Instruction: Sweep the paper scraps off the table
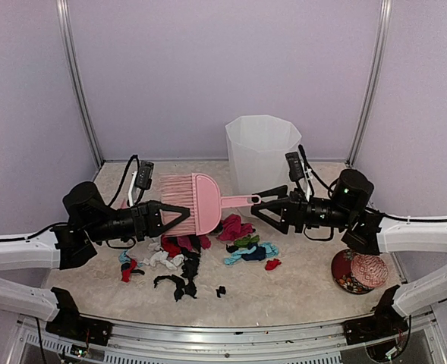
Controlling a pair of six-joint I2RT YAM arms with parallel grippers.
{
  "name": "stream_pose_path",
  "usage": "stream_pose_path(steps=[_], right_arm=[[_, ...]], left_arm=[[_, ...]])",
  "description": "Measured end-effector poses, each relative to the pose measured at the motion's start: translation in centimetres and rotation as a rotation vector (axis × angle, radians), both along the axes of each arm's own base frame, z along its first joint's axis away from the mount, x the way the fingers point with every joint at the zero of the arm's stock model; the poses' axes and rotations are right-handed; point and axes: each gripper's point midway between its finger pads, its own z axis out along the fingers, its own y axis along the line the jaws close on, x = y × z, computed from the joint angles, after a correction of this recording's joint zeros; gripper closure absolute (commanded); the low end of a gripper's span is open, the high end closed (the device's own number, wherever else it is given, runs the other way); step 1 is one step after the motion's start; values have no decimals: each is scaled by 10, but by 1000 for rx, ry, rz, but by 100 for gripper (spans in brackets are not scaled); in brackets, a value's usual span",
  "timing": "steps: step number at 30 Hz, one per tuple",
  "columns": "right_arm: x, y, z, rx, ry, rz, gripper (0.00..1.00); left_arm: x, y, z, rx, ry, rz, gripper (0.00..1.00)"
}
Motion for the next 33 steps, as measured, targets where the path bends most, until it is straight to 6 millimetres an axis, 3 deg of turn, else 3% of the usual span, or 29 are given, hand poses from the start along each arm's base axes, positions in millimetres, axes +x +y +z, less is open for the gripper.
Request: stream_pose_path(steps=[5, 10, 23, 33], right_arm=[[-1, 13, 2, 45, 55, 65, 28], [-5, 26, 19, 93, 56, 119, 31], [-10, 34, 29, 128, 66, 158, 53], [-12, 35, 29, 128, 77, 166, 58]], left_arm=[[-4, -1, 10, -31, -31, -11, 100], [-6, -2, 11, -36, -42, -11, 100], [-5, 1, 17, -44, -71, 12, 100], [-5, 2, 17, -37, -82, 22, 100]])
